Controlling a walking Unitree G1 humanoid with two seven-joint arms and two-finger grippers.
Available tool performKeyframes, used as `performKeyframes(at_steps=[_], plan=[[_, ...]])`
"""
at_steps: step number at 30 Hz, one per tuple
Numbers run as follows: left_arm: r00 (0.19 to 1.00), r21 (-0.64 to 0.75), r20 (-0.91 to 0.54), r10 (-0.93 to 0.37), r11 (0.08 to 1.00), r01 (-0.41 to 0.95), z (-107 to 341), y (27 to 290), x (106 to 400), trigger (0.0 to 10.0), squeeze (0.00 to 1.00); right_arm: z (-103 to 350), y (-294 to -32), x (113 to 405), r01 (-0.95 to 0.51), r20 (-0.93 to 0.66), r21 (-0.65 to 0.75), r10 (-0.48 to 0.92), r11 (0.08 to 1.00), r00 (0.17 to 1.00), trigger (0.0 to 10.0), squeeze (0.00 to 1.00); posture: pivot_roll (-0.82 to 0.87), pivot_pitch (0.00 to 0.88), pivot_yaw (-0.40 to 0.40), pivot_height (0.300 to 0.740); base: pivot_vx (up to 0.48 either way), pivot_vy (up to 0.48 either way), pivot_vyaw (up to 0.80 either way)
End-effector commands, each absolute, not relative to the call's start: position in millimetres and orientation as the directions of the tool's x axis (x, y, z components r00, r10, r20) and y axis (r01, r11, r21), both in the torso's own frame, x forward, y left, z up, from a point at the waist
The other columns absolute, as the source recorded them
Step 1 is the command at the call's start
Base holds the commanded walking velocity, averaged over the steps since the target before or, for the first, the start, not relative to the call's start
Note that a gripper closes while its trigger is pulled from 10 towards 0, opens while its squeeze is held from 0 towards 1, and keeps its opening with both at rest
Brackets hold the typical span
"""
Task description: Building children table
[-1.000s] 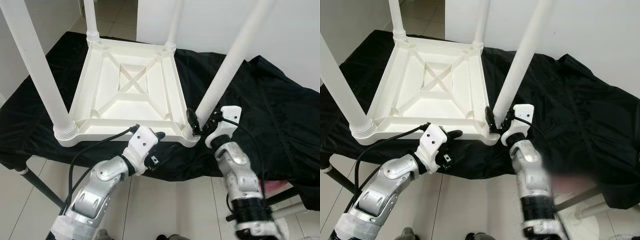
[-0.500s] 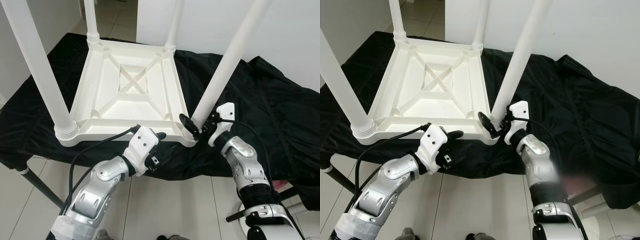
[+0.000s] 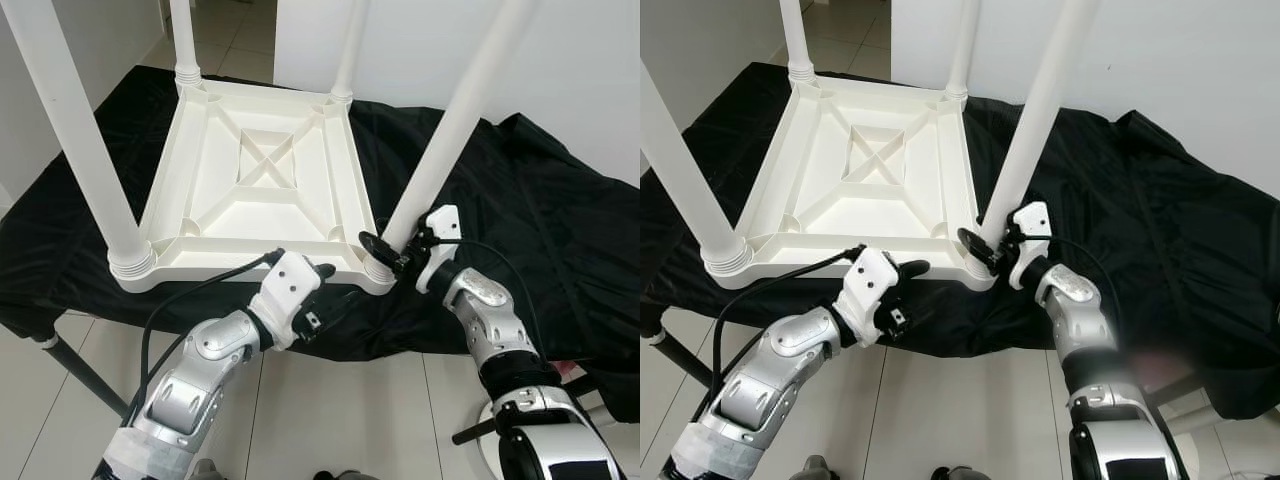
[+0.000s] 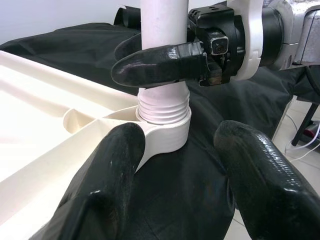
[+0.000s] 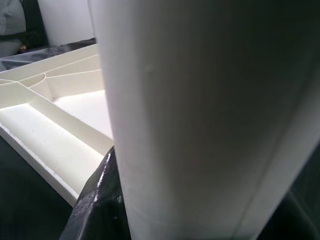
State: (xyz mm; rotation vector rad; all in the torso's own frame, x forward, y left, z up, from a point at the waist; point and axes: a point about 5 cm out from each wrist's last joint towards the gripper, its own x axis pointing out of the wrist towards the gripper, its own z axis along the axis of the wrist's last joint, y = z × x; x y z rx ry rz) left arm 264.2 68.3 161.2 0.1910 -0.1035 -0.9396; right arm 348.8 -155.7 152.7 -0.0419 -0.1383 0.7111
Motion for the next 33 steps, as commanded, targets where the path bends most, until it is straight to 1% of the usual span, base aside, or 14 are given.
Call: performKeyframes(at_steps=[1, 2, 3, 6, 7, 9, 11, 12, 14, 16, 17, 23, 27, 33], plan=[[0.564, 0.215, -0.007, -0.826, 0.549, 0.808, 158.2, 64.0, 261.4, 10.0, 0.00, 141.3, -161.8, 346.6, -0.625, 0.081, -0.040, 0.626, 0.779, 0.775, 10.0, 0.00, 0.08, 0.080, -0.113, 0.740, 0.000, 0.000, 0.00], [0.564, 0.215, -0.007, -0.826, 0.549, 0.808, 158.2, 64.0, 261.4, 10.0, 0.00, 141.3, -161.8, 346.6, -0.625, 0.081, -0.040, 0.626, 0.779, 0.775, 10.0, 0.00, 0.08, 0.080, -0.113, 0.740, 0.000, 0.000, 0.00], [0.563, 0.213, -0.008, -0.827, 0.549, 0.809, 158.0, 63.8, 261.1, 10.0, 0.00, 142.2, -162.4, 348.2, -0.586, 0.089, -0.026, 0.586, 0.810, 0.806, 10.0, 0.00, 0.08, 0.081, -0.112, 0.740, 0.000, 0.000, 0.00], [0.563, 0.213, -0.008, -0.827, 0.549, 0.809, 158.0, 63.8, 261.1, 10.0, 0.00, 142.2, -162.4, 348.2, -0.586, 0.089, -0.026, 0.586, 0.810, 0.806, 10.0, 0.00, 0.08, 0.081, -0.112, 0.740, 0.000, 0.000, 0.00], [0.562, 0.212, -0.008, -0.827, 0.547, 0.810, 157.8, 63.3, 261.0, 10.0, 0.00, 141.9, -161.2, 349.4, -0.541, 0.081, -0.025, 0.541, 0.841, 0.837, 10.0, 0.00, 0.08, 0.081, -0.111, 0.740, 0.000, 0.000, 0.00], [0.562, 0.212, -0.008, -0.827, 0.547, 0.810, 157.8, 63.3, 261.0, 10.0, 0.00, 141.9, -161.2, 349.4, -0.541, 0.081, -0.025, 0.541, 0.841, 0.837, 10.0, 0.00, 0.08, 0.081, -0.111, 0.740, 0.000, 0.000, 0.00], [0.558, 0.213, -0.009, -0.830, 0.543, 0.812, 157.7, 62.5, 260.7, 10.0, 0.00, 140.8, -155.1, 351.5, -0.429, 0.083, 0.006, 0.427, 0.903, 0.900, 10.0, 0.00, 0.07, 0.081, -0.114, 0.740, 0.000, 0.000, 0.00], [0.558, 0.213, -0.009, -0.830, 0.543, 0.812, 157.7, 62.5, 260.7, 10.0, 0.00, 140.8, -155.1, 351.5, -0.429, 0.083, 0.006, 0.427, 0.903, 0.900, 10.0, 0.00, 0.07, 0.081, -0.114, 0.740, 0.000, 0.000, 0.00], [0.556, 0.216, -0.010, -0.831, 0.541, 0.813, 157.5, 62.4, 260.8, 10.0, 0.00, 139.9, -144.2, 349.6, -0.324, 0.087, 0.064, 0.318, 0.944, 0.944, 10.0, 0.00, 0.08, 0.084, -0.119, 0.740, 0.000, 0.000, 0.00], [0.557, 0.217, -0.010, -0.831, 0.541, 0.812, 157.5, 62.5, 261.0, 10.0, 0.00, 139.7, -139.2, 347.5, -0.276, 0.087, 0.089, 0.269, 0.957, 0.959, 10.0, 0.00, 0.08, 0.084, -0.121, 0.740, 0.000, 0.000, 0.00], [0.557, 0.217, -0.010, -0.831, 0.541, 0.812, 157.5, 62.5, 261.0, 10.0, 0.00, 139.7, -139.2, 347.5, -0.276, 0.087, 0.089, 0.269, 0.957, 0.959, 10.0, 0.00, 0.08, 0.084, -0.121, 0.740, 0.000, 0.000, 0.00], [0.562, 0.215, -0.009, -0.827, 0.547, 0.809, 157.1, 62.8, 260.3, 10.0, 0.00, 139.5, -115.8, 333.7, -0.097, 0.093, 0.159, 0.083, 0.982, 0.992, 10.0, 0.00, 0.08, 0.091, -0.129, 0.740, 0.000, 0.000, 0.00], [0.563, 0.214, -0.008, -0.826, 0.549, 0.808, 157.3, 62.5, 260.1, 10.0, 0.00, 140.1, -108.2, 327.5, -0.033, 0.087, 0.192, 0.017, 0.981, 0.996, 10.0, 0.00, 0.08, 0.093, -0.129, 0.740, 0.000, 0.000, 0.00], [0.567, 0.206, -0.001, -0.823, 0.555, 0.806, 156.9, 61.2, 260.6, 10.0, 0.00, 145.2, -101.3, 322.5, -0.042, 0.100, 0.195, 0.023, 0.980, 0.995, 10.0, 0.00, 0.07, 0.093, -0.124, 0.740, 0.000, 0.000, 0.00]])
